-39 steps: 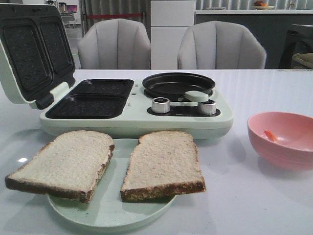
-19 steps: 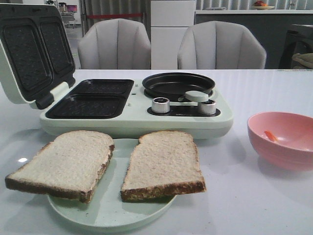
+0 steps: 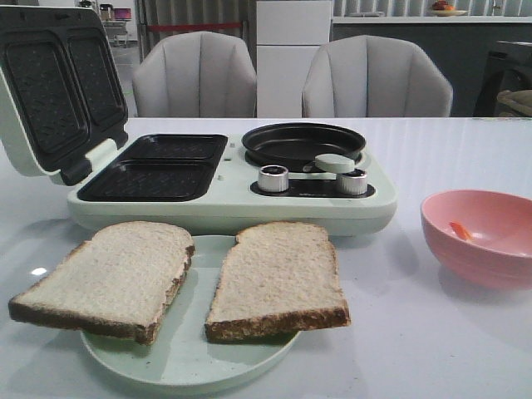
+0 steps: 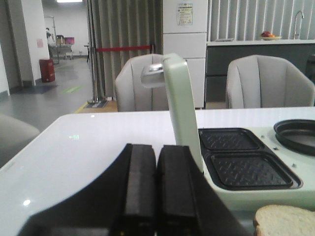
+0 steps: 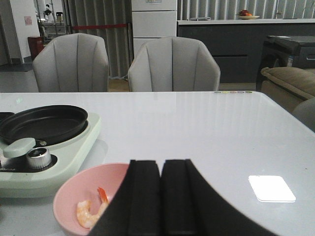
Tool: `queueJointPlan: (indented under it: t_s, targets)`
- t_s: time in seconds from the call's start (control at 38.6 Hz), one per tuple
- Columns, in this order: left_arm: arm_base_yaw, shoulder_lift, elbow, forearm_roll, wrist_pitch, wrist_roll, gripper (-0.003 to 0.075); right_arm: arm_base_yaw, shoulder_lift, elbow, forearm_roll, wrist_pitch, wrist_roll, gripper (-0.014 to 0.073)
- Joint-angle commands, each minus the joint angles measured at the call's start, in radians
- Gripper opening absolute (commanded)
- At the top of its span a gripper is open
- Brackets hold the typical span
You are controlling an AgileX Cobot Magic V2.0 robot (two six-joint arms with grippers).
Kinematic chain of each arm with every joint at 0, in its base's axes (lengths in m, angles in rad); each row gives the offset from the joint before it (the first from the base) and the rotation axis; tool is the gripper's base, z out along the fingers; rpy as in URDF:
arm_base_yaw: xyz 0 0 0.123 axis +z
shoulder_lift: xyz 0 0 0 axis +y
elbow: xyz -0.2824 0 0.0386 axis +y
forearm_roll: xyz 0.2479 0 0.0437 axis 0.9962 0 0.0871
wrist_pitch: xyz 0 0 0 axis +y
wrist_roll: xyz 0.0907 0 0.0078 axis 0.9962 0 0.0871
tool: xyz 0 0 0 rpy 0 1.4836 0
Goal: Make breakfast with bread and shrimp
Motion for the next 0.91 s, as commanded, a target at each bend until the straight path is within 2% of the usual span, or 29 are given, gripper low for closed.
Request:
queueJointPlan:
  t_s: [0.0, 0.1, 0.29, 0.52, 0.62, 0.88]
  targets:
    - [-0.007, -0.019, -0.046, -0.005, -0.133, -0.006, 0.0101, 0.002, -0.023, -0.118, 0.006, -0.031, -0.006, 0.0041]
    - [-0.007, -0.014, -0.142, -0.008, -0.091, -0.006, 0.0101, 0.002, -0.021, -0.236, 0.004, 0.062, -0.006, 0.0041]
    - [-0.007, 0.047, -0.367, -0.008, 0.059, -0.006, 0.0101, 0.002, 0.051, -0.431, -0.002, 0.199, -0.006, 0.0041]
    - [-0.007, 0.199, -0.629, -0.008, 0.363, -0.006, 0.0101, 0.002, 0.230, -0.615, -0.002, 0.411, -0.006, 0.0041]
    - [-0.007, 0.255, -0.662, -0.008, 0.436, -0.006, 0.0101, 0.002, 0.290, -0.630, -0.002, 0.471, -0.006, 0.0041]
    - [-0.007, 0.334, -0.603, -0.008, 0.480, -0.006, 0.0101, 0.002, 0.392, -0.576, -0.002, 0.492, -0.006, 0.0041]
